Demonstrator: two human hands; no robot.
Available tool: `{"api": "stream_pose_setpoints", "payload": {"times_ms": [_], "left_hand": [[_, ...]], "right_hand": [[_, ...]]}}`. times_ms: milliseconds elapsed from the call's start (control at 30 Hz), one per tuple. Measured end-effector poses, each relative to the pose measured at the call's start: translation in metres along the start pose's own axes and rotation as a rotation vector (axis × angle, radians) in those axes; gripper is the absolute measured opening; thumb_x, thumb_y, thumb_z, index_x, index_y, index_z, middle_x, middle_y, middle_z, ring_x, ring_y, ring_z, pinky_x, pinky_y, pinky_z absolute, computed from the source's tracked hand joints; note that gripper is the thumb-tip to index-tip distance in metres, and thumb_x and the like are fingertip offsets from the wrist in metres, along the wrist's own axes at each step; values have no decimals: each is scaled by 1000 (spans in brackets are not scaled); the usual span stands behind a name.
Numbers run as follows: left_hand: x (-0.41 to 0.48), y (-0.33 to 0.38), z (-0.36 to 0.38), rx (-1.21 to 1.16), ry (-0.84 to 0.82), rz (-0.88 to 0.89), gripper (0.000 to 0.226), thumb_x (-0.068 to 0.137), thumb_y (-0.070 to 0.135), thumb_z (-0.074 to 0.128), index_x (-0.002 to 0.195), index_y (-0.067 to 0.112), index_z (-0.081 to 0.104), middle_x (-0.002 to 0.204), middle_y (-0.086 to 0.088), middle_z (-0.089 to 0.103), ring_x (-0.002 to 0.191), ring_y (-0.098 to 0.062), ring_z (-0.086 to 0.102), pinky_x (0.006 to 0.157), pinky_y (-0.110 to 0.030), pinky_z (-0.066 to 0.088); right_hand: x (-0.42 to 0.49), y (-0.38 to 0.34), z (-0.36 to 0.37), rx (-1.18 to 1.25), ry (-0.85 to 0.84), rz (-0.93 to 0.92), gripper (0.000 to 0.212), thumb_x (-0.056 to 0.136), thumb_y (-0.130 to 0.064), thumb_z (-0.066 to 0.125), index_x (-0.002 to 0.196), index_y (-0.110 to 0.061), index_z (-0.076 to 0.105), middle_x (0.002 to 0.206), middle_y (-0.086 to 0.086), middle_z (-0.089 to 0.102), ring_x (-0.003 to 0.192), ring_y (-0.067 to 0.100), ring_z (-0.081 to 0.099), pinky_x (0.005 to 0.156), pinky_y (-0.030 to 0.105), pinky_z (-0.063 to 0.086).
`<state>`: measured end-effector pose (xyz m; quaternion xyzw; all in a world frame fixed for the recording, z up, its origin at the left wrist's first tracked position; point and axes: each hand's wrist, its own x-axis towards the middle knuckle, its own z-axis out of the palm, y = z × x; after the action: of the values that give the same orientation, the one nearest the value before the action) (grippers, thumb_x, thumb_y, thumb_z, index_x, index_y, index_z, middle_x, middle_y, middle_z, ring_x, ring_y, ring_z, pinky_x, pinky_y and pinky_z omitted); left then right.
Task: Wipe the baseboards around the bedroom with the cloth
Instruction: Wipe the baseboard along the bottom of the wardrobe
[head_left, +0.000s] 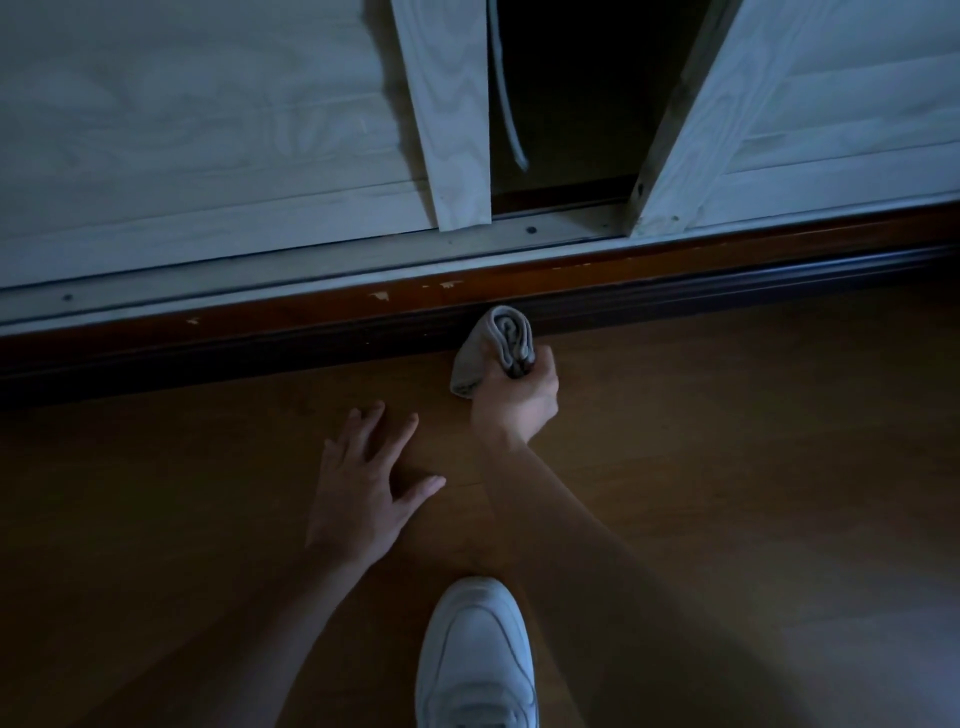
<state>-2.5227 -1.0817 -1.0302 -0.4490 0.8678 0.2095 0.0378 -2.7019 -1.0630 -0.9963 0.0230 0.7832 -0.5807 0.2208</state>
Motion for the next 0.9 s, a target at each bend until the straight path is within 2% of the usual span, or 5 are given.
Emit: {"api": "stream_pose_setpoints", "payload": {"times_ms": [100,233,333,533,900], "left_hand": [[0,-1,0,-32,15,5,95,75,91,25,156,41,31,170,1,10,156,-21,-3,122,-48,0],[0,4,-2,-5,4,-34,95,76,91,28,156,40,31,169,1,10,156,-22,-2,122,-48,0],[1,29,2,95,34,-52,84,85,83,36,156,38,31,168,-1,15,155,-24,9,125,-51,8],[20,119,32,111,-20,332,78,89,76,22,158,41,23,170,5,9,156,-17,8,125,-39,-2],[28,150,64,192,84,232,59,100,61,28,156,40,32,166,-2,27,154,-25,20,124,-50,16]], "right_hand": [[5,0,-11,-12,-71,-23,14,91,-25,74,91,-17,62,86,-8,67,84,11,66,76,26,55],[26,-16,-46,-60,-113,-136,17,90,-30,74,97,-18,65,87,-10,64,77,-2,58,58,1,42],[47,-27,-73,-100,-93,-206,17,90,-32,73,89,-18,63,85,-8,64,76,0,58,54,-1,38],[79,-30,-104,-175,10,-268,24,89,-35,74,87,-15,61,89,-1,66,79,10,59,55,0,38],[127,-31,-138,-229,20,-324,19,87,-36,76,89,-21,65,79,-18,60,75,-5,58,59,3,40]]}}
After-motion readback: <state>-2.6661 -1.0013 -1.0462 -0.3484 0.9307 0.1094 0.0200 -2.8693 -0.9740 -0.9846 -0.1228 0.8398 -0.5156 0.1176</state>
